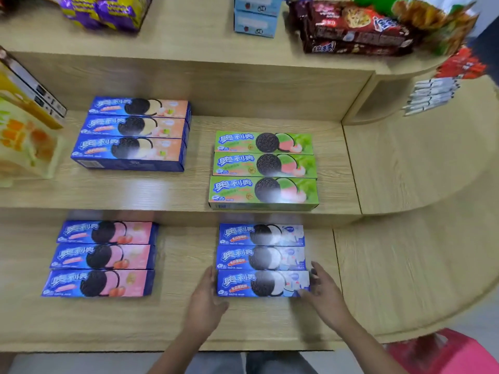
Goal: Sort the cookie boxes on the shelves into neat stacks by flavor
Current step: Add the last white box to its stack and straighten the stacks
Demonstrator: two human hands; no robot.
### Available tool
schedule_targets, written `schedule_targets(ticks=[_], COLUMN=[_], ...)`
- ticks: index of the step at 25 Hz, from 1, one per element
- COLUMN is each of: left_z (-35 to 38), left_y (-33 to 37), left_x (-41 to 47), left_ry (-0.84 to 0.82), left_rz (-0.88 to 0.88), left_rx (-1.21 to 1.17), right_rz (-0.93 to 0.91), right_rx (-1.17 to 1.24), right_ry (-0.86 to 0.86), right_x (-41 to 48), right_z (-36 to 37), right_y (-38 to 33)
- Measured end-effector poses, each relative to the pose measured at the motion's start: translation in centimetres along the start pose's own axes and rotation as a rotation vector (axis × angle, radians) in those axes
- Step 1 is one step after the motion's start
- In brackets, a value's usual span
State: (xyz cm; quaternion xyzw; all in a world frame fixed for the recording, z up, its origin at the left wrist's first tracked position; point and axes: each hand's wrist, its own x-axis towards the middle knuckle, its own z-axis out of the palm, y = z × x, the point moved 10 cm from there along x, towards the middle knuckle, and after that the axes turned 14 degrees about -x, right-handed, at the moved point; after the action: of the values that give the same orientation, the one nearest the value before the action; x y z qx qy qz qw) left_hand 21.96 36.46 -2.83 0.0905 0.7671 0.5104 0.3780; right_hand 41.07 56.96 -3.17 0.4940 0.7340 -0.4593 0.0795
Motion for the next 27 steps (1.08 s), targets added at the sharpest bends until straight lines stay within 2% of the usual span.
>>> schedule_targets(ticks=[4,6,10,12,15,21,27], left_z=[-3.9,-4.7,-3.0,-1.4,-1.0,-1.2,-0.7], left_y=[7.9,12.7,18.1,18.9,18.4,17.8,20.1], left_x=[-0.3,0.6,5.0,7.0,8.9,9.8,13.8], left_ry=[0.132,0.159,0.108,0.046,0.031,0.074,0.053], left_rz=[0.286,0.397,0.452,0.444,0.386,0.37,0.39], left_rx=[0.021,0.017,0.11,0.2,0.179,0.055,0.083], right_rz=[-0.195,-0.303,-0.387,-0.391,-0.417,-0.385,-0.371], right_rx=[0.017,0.043,-0.018,-0.014,-0.021,-0.018,-0.044], right_ry=[0.339,0.39,0.293,0.204,0.143,0.225,0.269], right_x=[-1.6,-1.4,3.1,5.2,6.6,7.3,10.0], right_z=[-8.6,-11.4,-10.9,-9.6,-8.6,-8.7,-10.9], right_y=[-6.2,-9.9,-14.2,-14.9,-16.2,-16.3,-18.8])
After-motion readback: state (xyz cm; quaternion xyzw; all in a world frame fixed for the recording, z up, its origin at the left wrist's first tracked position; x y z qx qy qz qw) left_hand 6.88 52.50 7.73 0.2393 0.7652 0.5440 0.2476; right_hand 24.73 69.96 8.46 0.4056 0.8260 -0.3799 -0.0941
